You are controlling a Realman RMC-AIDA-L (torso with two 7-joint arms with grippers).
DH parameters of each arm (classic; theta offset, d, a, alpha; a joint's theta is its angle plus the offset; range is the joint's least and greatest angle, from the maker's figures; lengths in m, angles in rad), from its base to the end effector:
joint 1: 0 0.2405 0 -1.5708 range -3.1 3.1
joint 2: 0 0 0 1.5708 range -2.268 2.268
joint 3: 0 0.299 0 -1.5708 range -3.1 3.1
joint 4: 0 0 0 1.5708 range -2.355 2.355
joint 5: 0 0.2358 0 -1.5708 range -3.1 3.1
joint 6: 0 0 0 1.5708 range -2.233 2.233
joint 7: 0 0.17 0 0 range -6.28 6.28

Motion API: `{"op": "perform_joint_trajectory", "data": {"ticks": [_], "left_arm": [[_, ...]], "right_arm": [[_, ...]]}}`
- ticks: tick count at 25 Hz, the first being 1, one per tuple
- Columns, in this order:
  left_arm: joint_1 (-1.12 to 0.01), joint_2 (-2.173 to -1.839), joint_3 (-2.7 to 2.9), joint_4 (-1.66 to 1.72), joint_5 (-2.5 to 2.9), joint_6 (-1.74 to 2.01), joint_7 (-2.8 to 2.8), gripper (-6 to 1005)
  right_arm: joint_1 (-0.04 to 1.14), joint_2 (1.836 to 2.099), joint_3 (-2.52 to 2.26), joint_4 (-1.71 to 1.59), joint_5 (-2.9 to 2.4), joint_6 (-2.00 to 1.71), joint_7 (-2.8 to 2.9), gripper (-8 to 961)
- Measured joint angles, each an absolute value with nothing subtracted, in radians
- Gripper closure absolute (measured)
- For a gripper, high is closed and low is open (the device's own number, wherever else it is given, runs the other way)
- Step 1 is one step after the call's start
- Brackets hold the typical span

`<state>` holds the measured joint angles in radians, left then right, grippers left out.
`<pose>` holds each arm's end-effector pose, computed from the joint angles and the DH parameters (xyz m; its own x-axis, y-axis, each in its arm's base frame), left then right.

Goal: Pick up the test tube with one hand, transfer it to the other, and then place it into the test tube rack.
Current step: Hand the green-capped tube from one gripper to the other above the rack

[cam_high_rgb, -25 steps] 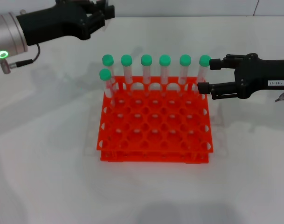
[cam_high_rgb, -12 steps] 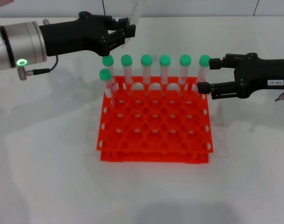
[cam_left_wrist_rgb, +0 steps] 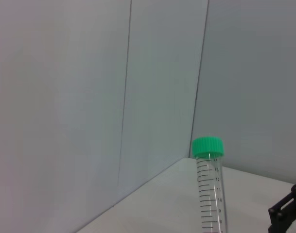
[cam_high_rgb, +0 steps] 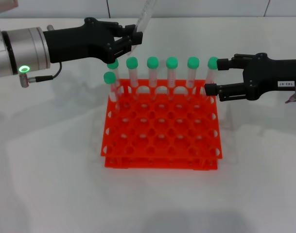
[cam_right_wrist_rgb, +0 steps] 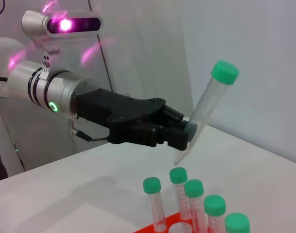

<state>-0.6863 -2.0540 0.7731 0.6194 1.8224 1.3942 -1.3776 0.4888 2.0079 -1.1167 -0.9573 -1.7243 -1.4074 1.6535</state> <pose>-0.2331 0.4495 -0.0341 0.7970 0.1968 0.5710 0.3934 -0.8865 -0.2435 0.2357 0.4119 -0.0144 0.8471 -0.2648 -0.4608 -0.3847 -0.9037 -0.1879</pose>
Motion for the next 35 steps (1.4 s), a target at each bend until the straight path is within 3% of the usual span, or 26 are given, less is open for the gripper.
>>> {"op": "perform_joint_trajectory", "data": {"ticks": [35], "left_arm": [[-0.67,-2.053,0.826,0.616,1.817,1.404,-1.347,826]], "right_arm": [[0.494,2.008,-1.104,-0.982,-1.723,-1.403,1.66,104]]}}
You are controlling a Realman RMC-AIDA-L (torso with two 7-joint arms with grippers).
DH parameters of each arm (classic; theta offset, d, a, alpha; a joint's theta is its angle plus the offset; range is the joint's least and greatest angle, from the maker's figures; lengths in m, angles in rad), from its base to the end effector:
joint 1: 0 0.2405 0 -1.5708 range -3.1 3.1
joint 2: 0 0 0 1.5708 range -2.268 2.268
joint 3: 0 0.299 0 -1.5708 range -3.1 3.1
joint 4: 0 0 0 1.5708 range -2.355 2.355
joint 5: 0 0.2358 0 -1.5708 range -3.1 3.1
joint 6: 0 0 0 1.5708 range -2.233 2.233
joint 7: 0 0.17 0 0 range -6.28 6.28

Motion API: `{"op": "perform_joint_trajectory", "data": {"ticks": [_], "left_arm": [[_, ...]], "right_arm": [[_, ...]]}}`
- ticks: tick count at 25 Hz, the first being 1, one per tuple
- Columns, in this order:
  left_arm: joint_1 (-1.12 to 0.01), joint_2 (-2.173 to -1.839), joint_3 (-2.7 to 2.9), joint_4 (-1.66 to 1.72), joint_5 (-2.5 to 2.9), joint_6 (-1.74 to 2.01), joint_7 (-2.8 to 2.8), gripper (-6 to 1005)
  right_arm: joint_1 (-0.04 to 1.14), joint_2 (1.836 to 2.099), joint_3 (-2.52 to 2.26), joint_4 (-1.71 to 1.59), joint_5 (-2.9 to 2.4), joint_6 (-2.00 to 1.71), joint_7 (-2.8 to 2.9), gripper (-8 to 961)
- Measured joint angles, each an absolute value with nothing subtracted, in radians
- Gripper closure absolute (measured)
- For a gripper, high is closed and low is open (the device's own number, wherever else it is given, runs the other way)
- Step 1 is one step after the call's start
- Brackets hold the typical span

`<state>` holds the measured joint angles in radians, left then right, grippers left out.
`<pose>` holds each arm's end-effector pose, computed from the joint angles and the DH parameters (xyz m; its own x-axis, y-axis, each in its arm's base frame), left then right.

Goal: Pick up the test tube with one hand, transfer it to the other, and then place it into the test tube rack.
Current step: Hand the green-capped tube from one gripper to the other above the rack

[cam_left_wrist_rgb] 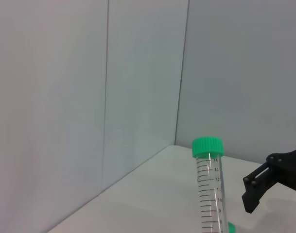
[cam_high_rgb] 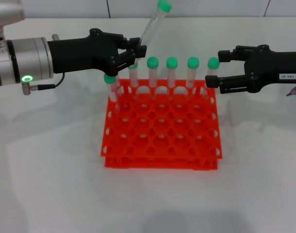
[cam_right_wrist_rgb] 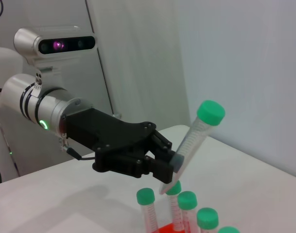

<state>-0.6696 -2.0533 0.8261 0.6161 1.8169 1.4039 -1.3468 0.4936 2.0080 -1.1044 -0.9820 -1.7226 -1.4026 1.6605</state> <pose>-0.2368 0.4398 -0.0435 0.8220 0.1837 0.5390 0.3534 -0.9068 -0.2298 0.2294 0.4166 -0.0074 0.8485 -0.2432 -0.4700 -0.3748 -0.9031 -0.2094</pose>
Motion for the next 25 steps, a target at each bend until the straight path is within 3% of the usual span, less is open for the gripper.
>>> {"op": "perform_joint_trajectory", "data": {"ticks": [25], "left_arm": [[-0.656,-2.055,0.82,0.614,1.76,1.405,-1.276,827]], "right_arm": [[0.495,2.008,-1.099,-0.98,-1.721,-1.393,1.661,109]]}}
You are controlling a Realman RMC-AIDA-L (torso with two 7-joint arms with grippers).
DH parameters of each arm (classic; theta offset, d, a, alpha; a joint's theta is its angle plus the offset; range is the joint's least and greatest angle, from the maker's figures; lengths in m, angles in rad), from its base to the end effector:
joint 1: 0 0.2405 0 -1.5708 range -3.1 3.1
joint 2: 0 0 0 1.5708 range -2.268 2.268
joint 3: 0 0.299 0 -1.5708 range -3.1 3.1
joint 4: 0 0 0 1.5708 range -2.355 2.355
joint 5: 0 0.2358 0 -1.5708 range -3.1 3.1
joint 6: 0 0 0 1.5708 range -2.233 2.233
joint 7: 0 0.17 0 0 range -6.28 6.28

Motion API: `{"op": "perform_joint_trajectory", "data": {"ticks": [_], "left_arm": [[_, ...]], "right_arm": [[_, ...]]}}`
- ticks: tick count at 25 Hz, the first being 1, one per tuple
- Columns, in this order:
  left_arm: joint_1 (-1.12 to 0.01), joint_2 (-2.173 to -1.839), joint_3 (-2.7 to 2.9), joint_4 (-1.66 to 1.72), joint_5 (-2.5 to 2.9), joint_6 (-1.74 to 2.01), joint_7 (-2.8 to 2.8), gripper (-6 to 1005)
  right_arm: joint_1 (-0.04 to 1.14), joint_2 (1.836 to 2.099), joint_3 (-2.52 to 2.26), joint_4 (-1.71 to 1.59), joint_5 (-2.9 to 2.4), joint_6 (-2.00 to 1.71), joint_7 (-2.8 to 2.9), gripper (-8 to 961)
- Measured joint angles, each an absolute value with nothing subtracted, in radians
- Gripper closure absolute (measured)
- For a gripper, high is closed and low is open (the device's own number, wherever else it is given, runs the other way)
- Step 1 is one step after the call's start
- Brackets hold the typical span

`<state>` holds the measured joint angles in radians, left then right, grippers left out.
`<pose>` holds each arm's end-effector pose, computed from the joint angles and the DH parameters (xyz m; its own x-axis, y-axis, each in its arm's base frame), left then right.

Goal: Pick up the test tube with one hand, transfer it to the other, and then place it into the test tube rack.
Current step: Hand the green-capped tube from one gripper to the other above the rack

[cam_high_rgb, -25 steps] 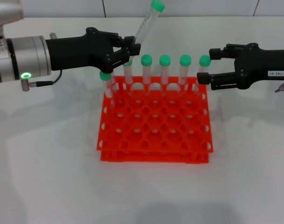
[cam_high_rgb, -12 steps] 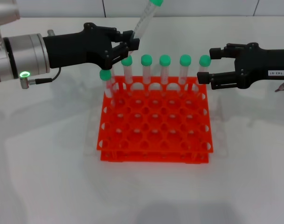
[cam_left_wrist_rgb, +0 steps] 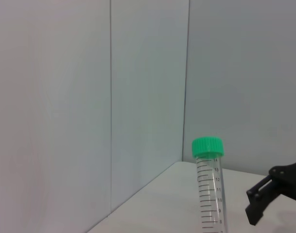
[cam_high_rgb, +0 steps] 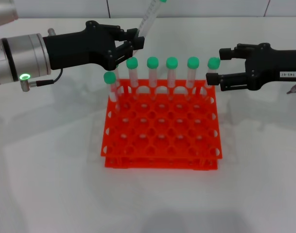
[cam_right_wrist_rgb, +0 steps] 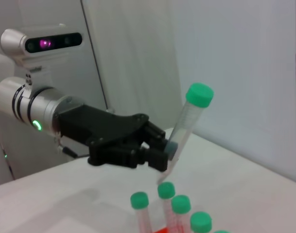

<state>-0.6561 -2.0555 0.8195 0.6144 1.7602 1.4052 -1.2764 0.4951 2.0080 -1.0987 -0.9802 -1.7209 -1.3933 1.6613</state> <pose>-0.2361 0.4401 -0.0380 0.8115 0.1203 0.5719 0.3271 -0.9044 -0.2739 0.2298 0.4189 -0.0058 0.8452 -0.2436 -0.4756 -0.3819 -0.8979 -0.2189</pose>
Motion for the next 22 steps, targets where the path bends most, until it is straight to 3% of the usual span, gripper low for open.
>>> {"op": "perform_joint_trajectory", "data": {"ticks": [22], "left_arm": [[-0.656,-2.06,0.825,0.617,1.761,1.413,-1.276,828]], "right_arm": [[0.604,2.016,-1.103,-0.964,-1.608,-1.324,1.665,113]]}}
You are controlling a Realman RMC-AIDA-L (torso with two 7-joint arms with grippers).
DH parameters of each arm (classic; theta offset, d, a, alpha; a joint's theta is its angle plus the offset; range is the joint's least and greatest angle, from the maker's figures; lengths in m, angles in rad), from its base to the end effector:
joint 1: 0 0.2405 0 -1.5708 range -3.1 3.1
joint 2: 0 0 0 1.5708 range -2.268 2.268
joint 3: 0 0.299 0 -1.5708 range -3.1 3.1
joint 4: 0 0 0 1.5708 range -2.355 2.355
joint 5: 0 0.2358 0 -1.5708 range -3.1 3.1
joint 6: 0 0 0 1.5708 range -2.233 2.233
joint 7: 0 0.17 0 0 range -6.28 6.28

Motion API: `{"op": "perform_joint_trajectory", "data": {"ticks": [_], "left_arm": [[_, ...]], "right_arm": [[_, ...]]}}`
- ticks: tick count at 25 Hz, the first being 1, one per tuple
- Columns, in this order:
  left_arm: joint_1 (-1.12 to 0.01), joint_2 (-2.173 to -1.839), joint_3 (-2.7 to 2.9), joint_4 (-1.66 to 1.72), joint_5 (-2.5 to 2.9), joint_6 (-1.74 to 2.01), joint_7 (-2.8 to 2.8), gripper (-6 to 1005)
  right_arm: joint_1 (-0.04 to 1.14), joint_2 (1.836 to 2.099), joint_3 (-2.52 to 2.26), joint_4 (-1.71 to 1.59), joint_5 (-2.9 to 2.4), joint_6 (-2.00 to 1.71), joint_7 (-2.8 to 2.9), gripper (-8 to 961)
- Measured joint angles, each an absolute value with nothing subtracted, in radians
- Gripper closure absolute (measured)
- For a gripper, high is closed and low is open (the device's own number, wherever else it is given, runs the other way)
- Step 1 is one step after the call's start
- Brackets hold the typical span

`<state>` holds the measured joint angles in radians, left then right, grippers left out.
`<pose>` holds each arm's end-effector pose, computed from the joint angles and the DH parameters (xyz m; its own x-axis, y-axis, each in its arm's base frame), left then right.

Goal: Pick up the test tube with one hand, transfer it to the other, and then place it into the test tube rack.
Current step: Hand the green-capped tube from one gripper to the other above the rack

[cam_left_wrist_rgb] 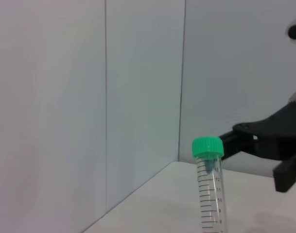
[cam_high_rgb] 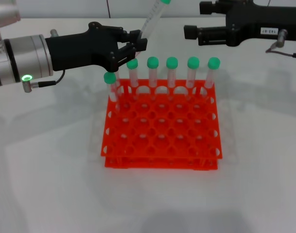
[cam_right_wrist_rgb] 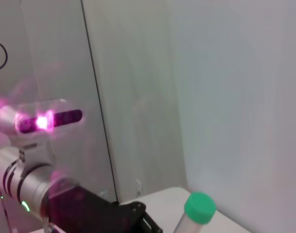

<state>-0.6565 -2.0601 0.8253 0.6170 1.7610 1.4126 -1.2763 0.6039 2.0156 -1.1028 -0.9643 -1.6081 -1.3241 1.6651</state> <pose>-0.2336 0.4381 -0.0408 0.8116 0.1185 0.5720 0.3189 -0.9103 -0.2639 0.1712 0.4517 0.0003 0.8003 -0.1524 -0.5799 -0.3434 -0.9093 -0.2350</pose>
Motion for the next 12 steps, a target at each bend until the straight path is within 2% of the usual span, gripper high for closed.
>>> {"op": "perform_joint_trajectory", "data": {"ticks": [12], "left_arm": [[-0.66,-2.06,0.825,0.617,1.761,1.417,-1.275,829]], "right_arm": [[0.651,2.019,-1.117,-0.933,-1.59,-1.316,1.666,115]]}}
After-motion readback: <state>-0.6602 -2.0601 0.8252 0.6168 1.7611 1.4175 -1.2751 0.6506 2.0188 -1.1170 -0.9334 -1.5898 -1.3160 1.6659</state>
